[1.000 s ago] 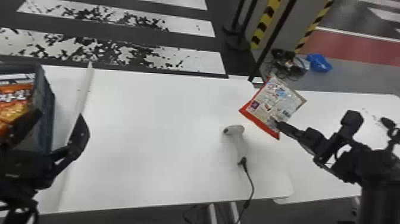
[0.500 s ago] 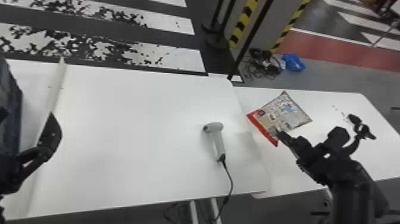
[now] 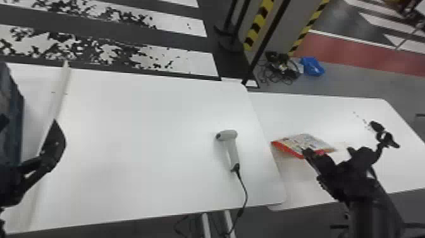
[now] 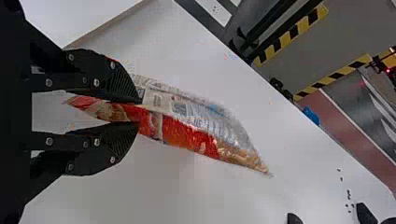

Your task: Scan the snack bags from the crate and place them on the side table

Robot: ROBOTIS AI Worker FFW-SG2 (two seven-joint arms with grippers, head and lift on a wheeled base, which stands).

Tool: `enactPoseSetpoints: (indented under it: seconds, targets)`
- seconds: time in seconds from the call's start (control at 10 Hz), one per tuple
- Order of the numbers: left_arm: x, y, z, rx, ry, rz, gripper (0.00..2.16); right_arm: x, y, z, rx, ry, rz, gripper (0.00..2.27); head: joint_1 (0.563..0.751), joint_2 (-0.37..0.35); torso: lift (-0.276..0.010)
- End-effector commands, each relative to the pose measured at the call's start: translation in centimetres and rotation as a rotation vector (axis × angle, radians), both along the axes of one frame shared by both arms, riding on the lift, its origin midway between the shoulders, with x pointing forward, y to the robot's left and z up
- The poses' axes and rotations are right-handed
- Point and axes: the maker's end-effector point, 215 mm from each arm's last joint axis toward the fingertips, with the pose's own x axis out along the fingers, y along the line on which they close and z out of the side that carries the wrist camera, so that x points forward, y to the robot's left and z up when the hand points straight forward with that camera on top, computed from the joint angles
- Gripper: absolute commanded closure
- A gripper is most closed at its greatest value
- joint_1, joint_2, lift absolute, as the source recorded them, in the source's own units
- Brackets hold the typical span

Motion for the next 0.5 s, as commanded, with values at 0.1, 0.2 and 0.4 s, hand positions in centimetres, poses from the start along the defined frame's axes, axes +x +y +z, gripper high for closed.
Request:
enactPoseSetpoints:
  seconds: [0.1, 0.2, 0.4]
  targets:
    - [0.0, -0.1, 0.1, -0.002, -0.003, -0.001, 0.08, -0.5, -1.1, 0.8, -0.037, -0.011, -0.013, 0.06, 0.695, -0.35, -0.05]
    - [-0.1, -0.1, 0.1, -0.002, -0.001, -0.001, 0.08, -0.5, -1.0, 2.0, -0.081, -0.023, 0.006, 0.06, 0.695, -0.35, -0.05]
    - [-0.1, -0.5, 0.1, -0.007, 0.0, -0.005, 0.08, 0.3, 2.0, 6.3, -0.208, -0.069, 0.099, 0.06, 0.695, -0.35, -0.05]
